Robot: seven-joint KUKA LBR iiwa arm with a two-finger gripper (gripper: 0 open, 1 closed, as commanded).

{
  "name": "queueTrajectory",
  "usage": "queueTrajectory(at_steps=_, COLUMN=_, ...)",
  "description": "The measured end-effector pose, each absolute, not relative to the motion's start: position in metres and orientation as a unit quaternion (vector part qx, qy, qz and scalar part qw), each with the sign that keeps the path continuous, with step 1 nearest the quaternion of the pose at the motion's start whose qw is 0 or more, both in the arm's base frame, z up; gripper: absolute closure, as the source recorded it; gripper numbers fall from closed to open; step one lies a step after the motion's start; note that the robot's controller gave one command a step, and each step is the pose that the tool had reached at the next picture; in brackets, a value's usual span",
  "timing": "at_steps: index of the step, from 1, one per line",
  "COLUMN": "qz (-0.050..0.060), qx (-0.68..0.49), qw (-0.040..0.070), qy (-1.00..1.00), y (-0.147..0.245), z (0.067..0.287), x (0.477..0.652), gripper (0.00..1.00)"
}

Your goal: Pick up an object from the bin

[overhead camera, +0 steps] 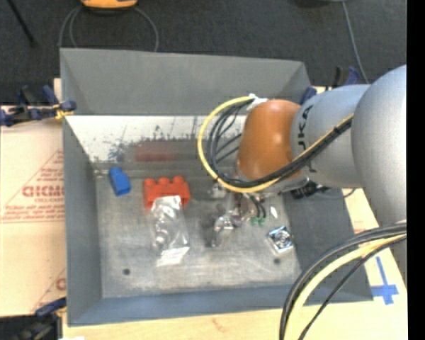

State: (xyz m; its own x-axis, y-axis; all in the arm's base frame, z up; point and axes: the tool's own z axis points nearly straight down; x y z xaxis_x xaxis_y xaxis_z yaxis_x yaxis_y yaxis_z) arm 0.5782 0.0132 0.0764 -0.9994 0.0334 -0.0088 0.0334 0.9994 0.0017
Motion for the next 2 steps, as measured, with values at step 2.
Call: queueTrajectory(at_steps=2, qz=0.000, qx=0.025, qw=0.005, qy=1.000, y=0.002, z=0.120, x=0.590, gripper=1.00)
